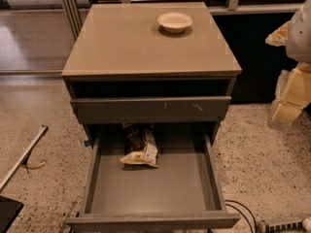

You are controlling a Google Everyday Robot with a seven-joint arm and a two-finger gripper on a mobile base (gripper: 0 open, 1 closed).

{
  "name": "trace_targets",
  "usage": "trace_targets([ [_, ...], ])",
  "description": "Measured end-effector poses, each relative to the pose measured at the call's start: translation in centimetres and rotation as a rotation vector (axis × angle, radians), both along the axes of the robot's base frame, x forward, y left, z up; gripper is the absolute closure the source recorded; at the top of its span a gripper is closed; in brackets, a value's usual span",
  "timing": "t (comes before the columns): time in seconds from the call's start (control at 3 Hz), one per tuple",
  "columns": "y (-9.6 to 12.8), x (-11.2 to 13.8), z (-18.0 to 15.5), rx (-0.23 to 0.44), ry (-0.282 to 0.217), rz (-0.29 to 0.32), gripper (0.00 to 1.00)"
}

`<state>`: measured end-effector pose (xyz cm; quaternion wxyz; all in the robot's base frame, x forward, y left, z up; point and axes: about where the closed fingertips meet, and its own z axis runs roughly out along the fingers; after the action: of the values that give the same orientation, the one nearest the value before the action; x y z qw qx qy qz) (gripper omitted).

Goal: Pick brown chip bag from middle drawer and place on counter

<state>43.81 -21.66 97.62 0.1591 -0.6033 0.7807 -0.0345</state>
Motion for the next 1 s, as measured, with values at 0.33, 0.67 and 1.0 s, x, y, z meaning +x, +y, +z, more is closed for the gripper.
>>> trace_targets([
  [0.33,0.0,0.0,0.0,0.000,0.000,0.000,0.00],
  [0.67,0.2,0.3,-0.2,0.016,-0.006,-0.013,0.00],
  [1.0,1.4,0.9,-2.3,0.059,0.000,-0.045,0.00],
])
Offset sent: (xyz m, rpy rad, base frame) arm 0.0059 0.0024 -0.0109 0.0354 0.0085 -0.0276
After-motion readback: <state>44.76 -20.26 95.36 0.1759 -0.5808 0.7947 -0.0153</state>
